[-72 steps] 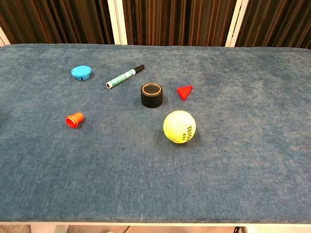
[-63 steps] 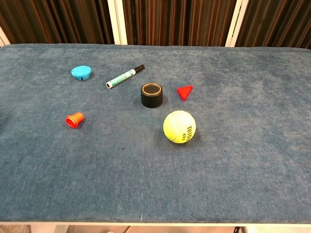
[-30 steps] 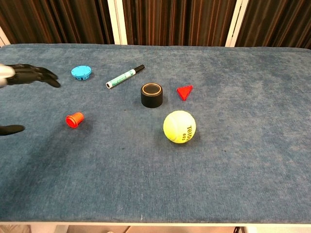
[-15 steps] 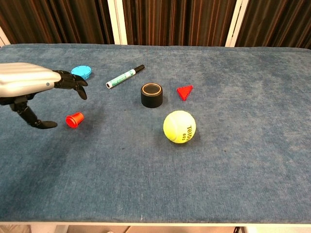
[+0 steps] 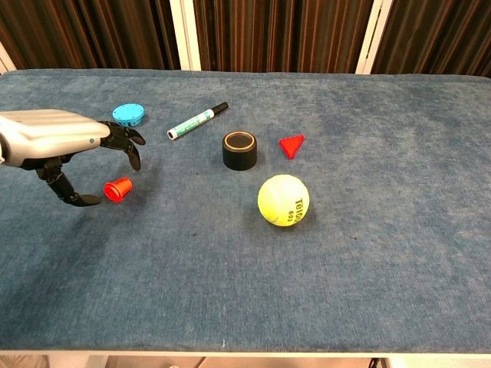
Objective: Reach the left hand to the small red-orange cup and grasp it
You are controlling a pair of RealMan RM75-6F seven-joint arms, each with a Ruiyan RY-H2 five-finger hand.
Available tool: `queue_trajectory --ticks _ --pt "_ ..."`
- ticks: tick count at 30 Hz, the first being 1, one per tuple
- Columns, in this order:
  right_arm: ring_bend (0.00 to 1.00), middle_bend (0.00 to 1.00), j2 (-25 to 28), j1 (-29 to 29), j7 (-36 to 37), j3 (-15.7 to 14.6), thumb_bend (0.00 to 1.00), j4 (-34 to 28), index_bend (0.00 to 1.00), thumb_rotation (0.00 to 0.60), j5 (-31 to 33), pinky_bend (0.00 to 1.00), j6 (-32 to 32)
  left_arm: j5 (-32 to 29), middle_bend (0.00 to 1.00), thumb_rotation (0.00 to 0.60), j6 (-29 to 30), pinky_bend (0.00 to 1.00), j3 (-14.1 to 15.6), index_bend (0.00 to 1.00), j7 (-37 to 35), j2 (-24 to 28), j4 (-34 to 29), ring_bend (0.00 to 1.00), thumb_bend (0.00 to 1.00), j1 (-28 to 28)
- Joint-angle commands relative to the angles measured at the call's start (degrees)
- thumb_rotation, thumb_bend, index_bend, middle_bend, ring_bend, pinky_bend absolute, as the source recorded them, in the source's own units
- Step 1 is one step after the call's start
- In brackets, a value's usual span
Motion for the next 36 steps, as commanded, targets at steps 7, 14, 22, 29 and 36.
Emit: queue_trajectory --ticks 7,14,22,29,36 --pt "0.06 0.13 0.0 -0.1 -0.6 0.0 0.4 -0.3 0.18 0.6 0.4 0.0 -0.1 -0.6 0.06 0.6 0.4 0.16 0.6 0.31 -0.6 -1.9 2.7 0.05 0.29 -1.3" --pt "0.06 0.13 0.0 0.0 -0.8 0.1 0.4 -0.3 0.18 0.6 0.6 0.0 -0.1 -0.6 0.06 0.6 0.0 0.16 1.3 0.34 -2.2 -3.3 4.8 0.05 0.3 -2.0" --pt "0.06 0.13 0.0 0.0 -1.0 0.2 0.4 -0.3 0.19 0.6 1.0 0.0 -0.3 0.3 0.08 0.6 -0.5 0.16 1.9 0.39 -4.0 -4.5 6.9 0.05 0.37 -2.7" --pt "0.06 0.13 0.0 0.1 -1.0 0.1 0.4 -0.3 0.19 0.6 0.9 0.0 -0.4 0.7 0.09 0.6 -0.3 0.16 2.0 0.44 -4.7 -4.4 7.1 0.05 0.44 -3.2" --pt "0.06 0.13 0.0 0.0 -0.8 0.1 0.4 -0.3 0.19 0.6 0.7 0.0 -0.3 0.0 0.09 0.6 1.5 0.16 2.0 0.44 -4.2 -0.9 3.1 0.05 0.46 -3.1"
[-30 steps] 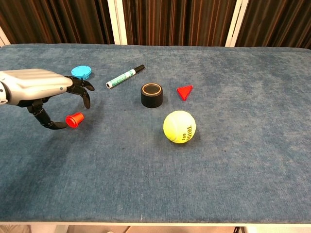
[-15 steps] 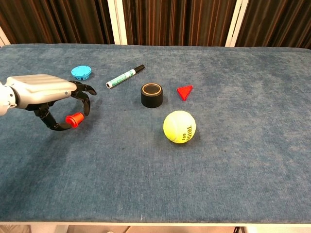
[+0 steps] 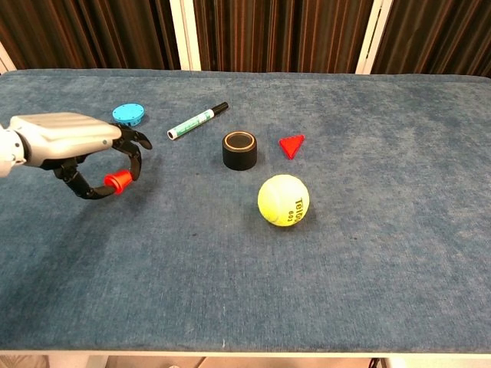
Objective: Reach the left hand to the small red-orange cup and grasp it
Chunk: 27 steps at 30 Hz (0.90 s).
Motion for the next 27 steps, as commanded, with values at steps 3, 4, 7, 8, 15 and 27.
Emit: queue_trajectory --ticks 3,4,7,8,15,27 --pt "0.06 0.13 0.0 -0.1 0.0 -0.1 0.4 0.0 0.19 0.6 -0.2 0.0 0.1 -0.4 0.09 0.6 1.8 0.16 -0.7 0.44 -0.8 5.3 -6.5 0.05 0.46 0.4" --pt "0.06 0.13 0.0 -0.1 0.1 -0.1 0.4 0.0 0.19 0.6 -0.3 0.0 0.2 -0.2 0.09 0.6 2.0 0.16 -1.0 0.44 -1.3 6.7 -8.1 0.05 0.46 0.4" --pt "0.06 0.14 -0.1 -0.1 0.1 -0.2 0.4 -0.1 0.19 0.6 -0.5 0.0 0.4 -0.1 0.09 0.6 1.5 0.16 -2.2 0.44 -4.3 12.0 -14.2 0.05 0.46 0.3" --pt "0.06 0.13 -0.1 -0.2 0.2 -0.2 0.4 -0.1 0.19 0.6 -0.6 0.0 0.4 0.0 0.09 0.6 0.7 0.16 -2.8 0.44 -6.1 14.5 -16.8 0.05 0.46 0.1" --pt "0.06 0.13 -0.2 -0.2 0.4 -0.2 0.4 -0.2 0.19 0.6 -0.7 0.0 0.5 2.5 0.09 0.6 -1.2 0.16 -6.5 0.44 -12.8 28.0 -29.0 0.05 0.46 -0.5" --pt "0.06 0.13 -0.4 0.0 -0.2 -0.3 0.4 -0.5 0.19 0.6 -0.7 0.0 0.2 9.5 0.09 0.6 -5.3 0.16 -12.9 0.44 -36.2 41.4 -36.1 0.05 0.46 1.4"
